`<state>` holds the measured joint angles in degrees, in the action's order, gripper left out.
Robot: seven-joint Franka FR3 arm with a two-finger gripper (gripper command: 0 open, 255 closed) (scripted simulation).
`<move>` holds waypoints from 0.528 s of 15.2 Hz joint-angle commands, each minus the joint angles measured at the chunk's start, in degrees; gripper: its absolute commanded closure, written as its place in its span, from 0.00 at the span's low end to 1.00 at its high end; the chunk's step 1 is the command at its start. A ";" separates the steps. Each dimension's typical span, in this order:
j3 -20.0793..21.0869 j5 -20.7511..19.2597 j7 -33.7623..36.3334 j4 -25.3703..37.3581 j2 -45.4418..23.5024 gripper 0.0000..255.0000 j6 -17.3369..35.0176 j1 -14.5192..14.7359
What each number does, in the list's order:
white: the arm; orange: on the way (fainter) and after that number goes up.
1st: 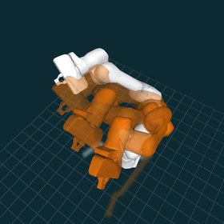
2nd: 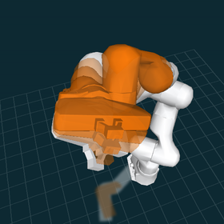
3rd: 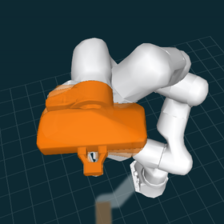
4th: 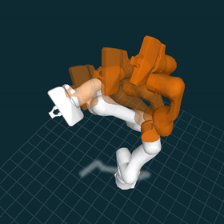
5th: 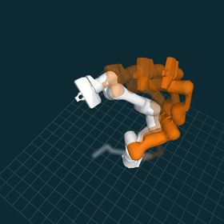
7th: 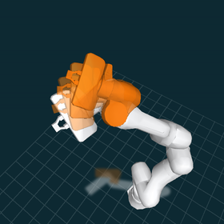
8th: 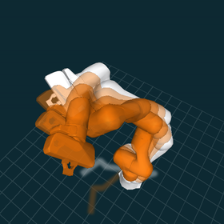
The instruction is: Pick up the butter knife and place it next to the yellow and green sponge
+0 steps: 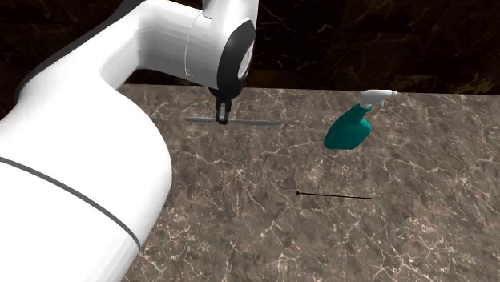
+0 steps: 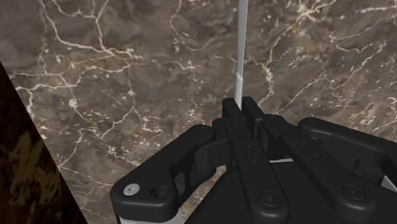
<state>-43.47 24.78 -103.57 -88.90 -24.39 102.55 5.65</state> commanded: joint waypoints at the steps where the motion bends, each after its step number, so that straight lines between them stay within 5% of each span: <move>1: -0.18 -1.29 2.08 -2.62 2.31 1.00 1.11 2.72; 8: 0.50 -6.74 12.32 -12.81 11.27 1.00 6.43 13.24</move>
<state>-43.13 18.91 -92.91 -99.95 -14.51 107.95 17.38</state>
